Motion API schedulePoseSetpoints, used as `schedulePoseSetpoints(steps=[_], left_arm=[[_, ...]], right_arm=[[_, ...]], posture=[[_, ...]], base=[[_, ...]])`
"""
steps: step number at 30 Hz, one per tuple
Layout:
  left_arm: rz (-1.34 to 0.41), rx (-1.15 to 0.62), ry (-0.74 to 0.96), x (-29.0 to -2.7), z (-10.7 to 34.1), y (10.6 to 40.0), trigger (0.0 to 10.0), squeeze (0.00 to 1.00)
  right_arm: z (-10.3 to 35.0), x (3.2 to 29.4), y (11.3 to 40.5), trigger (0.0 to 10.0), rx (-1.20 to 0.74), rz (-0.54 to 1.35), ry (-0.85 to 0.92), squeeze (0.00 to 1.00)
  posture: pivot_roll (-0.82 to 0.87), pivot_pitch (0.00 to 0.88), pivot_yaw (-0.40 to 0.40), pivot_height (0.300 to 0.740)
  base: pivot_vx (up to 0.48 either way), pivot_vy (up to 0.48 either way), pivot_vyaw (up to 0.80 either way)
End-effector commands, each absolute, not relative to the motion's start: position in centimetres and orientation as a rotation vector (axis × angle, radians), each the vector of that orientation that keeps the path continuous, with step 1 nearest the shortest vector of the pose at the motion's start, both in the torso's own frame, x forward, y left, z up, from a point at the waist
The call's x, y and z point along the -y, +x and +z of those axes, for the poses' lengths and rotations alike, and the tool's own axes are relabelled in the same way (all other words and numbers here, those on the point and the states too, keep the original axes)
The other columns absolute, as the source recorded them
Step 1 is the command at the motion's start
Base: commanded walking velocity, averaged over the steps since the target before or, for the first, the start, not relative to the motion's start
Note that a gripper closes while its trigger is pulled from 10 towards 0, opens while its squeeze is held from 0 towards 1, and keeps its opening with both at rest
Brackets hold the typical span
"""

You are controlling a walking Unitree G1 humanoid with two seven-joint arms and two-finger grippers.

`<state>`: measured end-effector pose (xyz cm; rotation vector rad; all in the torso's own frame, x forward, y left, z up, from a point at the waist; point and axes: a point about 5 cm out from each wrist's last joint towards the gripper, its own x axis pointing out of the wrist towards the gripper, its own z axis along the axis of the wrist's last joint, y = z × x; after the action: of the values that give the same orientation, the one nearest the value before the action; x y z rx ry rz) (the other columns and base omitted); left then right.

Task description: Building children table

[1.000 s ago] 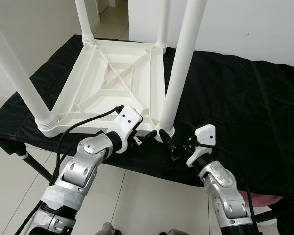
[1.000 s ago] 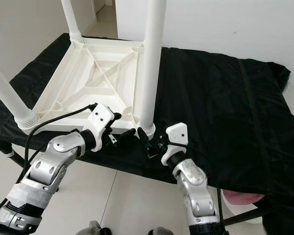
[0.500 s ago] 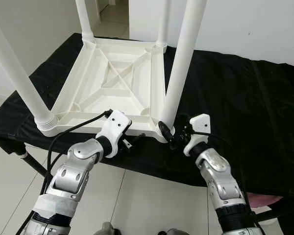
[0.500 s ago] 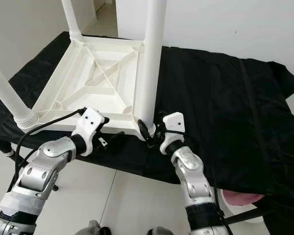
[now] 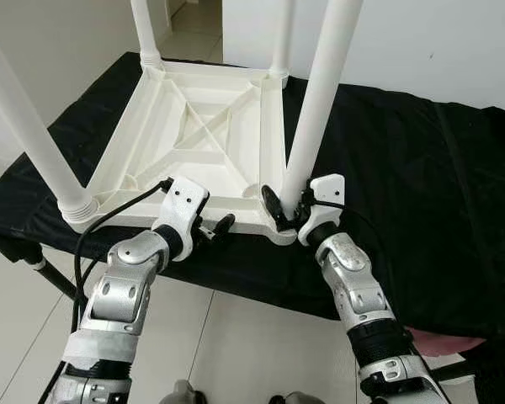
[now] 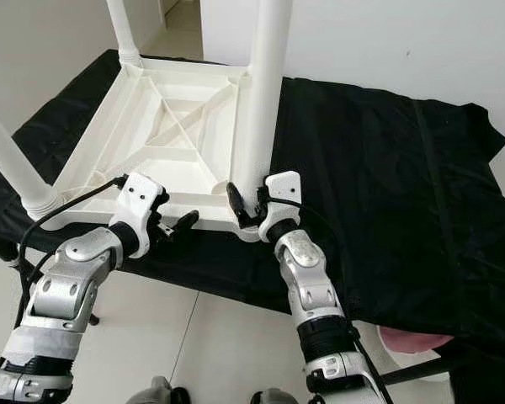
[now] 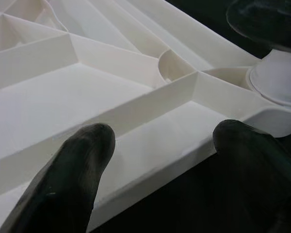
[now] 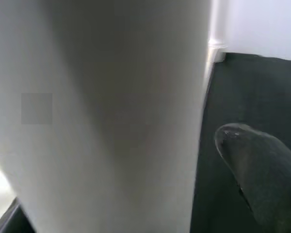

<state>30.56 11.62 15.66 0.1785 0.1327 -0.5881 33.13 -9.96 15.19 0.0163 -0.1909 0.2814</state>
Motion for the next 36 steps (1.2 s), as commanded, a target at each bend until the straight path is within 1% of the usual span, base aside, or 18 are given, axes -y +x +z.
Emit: schedulePoseSetpoints(steps=[1, 4, 5, 11, 14, 17, 18, 19, 20, 21, 25, 30, 31, 32, 33, 36], left_arm=[[-0.164, -0.132, 0.197, -13.6, 15.4, 31.5, 10.0, 0.0], [-0.154, -0.133, 0.183, -13.6, 15.5, 31.6, 10.0, 0.0], [-0.157, -0.138, 0.182, -13.5, 15.5, 31.7, 10.0, 0.0], [-0.176, -0.145, 0.18, -13.0, 15.5, 31.7, 10.0, 0.0], [-0.183, -0.15, 0.185, -12.9, 15.4, 31.7, 10.0, 0.0], [-0.184, -0.152, 0.184, -12.9, 15.4, 31.7, 10.0, 0.0], [-0.189, -0.154, 0.185, -12.9, 15.3, 31.7, 10.0, 0.0], [-0.189, -0.154, 0.185, -12.9, 15.3, 31.7, 10.0, 0.0], [-0.197, -0.158, 0.187, -12.9, 15.3, 31.8, 10.0, 0.0], [-0.197, -0.158, 0.187, -12.9, 15.3, 31.8, 10.0, 0.0], [-0.216, -0.165, 0.194, -12.7, 15.2, 31.9, 10.0, 0.0], [-0.228, -0.164, 0.203, -12.7, 15.3, 31.9, 10.0, 0.0], [-0.236, -0.163, 0.211, -12.7, 15.3, 32.0, 10.0, 0.0], [-0.236, -0.163, 0.211, -12.7, 15.3, 32.0, 10.0, 0.0], [-0.245, -0.163, 0.218, -12.8, 15.3, 32.0, 10.0, 0.0], [-0.25, -0.164, 0.22, -12.8, 15.3, 32.0, 10.0, 0.0]], right_arm=[[14.9, 10.8, 33.3, 10.0, 0.183, 0.146, 0.034, 0.0], [14.6, 11.1, 32.7, 10.0, 0.187, 0.099, 0.045, 0.0], [14.4, 11.3, 32.0, 10.0, 0.188, 0.072, 0.064, 0.0], [14.1, 12.1, 31.1, 10.0, 0.203, 0.021, 0.063, 0.0], [14.0, 13.9, 30.5, 10.0, 0.225, -0.086, 0.041, 0.0], [14.0, 14.3, 30.4, 10.0, 0.227, -0.11, 0.039, 0.0], [14.0, 15.0, 30.2, 10.0, 0.23, -0.142, 0.025, 0.0], [14.0, 15.0, 30.2, 10.0, 0.23, -0.142, 0.025, 0.0], [13.9, 16.2, 30.0, 10.0, 0.23, -0.183, 0.01, 0.0], [13.9, 16.2, 30.0, 10.0, 0.23, -0.183, 0.01, 0.0], [14.5, 18.3, 30.1, 10.0, 0.255, -0.252, -0.016, 0.0], [15.0, 19.6, 29.8, 10.0, 0.278, -0.305, -0.031, 0.0], [15.0, 20.4, 29.5, 10.0, 0.285, -0.349, -0.038, 0.0], [15.0, 20.4, 29.5, 10.0, 0.285, -0.349, -0.038, 0.0], [14.9, 21.1, 29.0, 10.0, 0.287, -0.401, -0.048, 0.0], [14.9, 21.5, 28.7, 10.0, 0.289, -0.43, -0.059, 0.0]], posture=[[-0.05, 0.087, -0.012, 0.74], [-0.06, 0.092, -0.009, 0.74], [-0.06, 0.095, -0.007, 0.74], [-0.07, 0.1, 0.002, 0.74], [-0.08, 0.105, 0.011, 0.74], [-0.08, 0.105, 0.011, 0.74], [-0.09, 0.108, 0.019, 0.74], [-0.09, 0.108, 0.019, 0.74], [-0.1, 0.11, 0.029, 0.74], [-0.1, 0.11, 0.029, 0.74], [-0.1, 0.111, 0.039, 0.74], [-0.11, 0.11, 0.046, 0.74], [-0.11, 0.11, 0.048, 0.74], [-0.11, 0.11, 0.048, 0.74], [-0.11, 0.112, 0.053, 0.74], [-0.11, 0.112, 0.053, 0.74]], base=[[0.0, 0.0, 0.0], [0.0, 0.0, 0.0], [0.0, 0.0, 0.0], [0.0, 0.0, 0.0], [0.0, 0.0, 0.0], [0.0, 0.0, 0.0], [0.0, 0.0, 0.0], [0.0, 0.0, 0.0], [0.0, 0.0, 0.0], [0.0, 0.0, 0.0], [0.0, 0.0, 0.0], [0.0, 0.0, 0.0], [0.0, 0.0, 0.0], [0.0, 0.0, 0.0], [0.0, 0.0, 0.0], [0.0, 0.0, 0.0]])
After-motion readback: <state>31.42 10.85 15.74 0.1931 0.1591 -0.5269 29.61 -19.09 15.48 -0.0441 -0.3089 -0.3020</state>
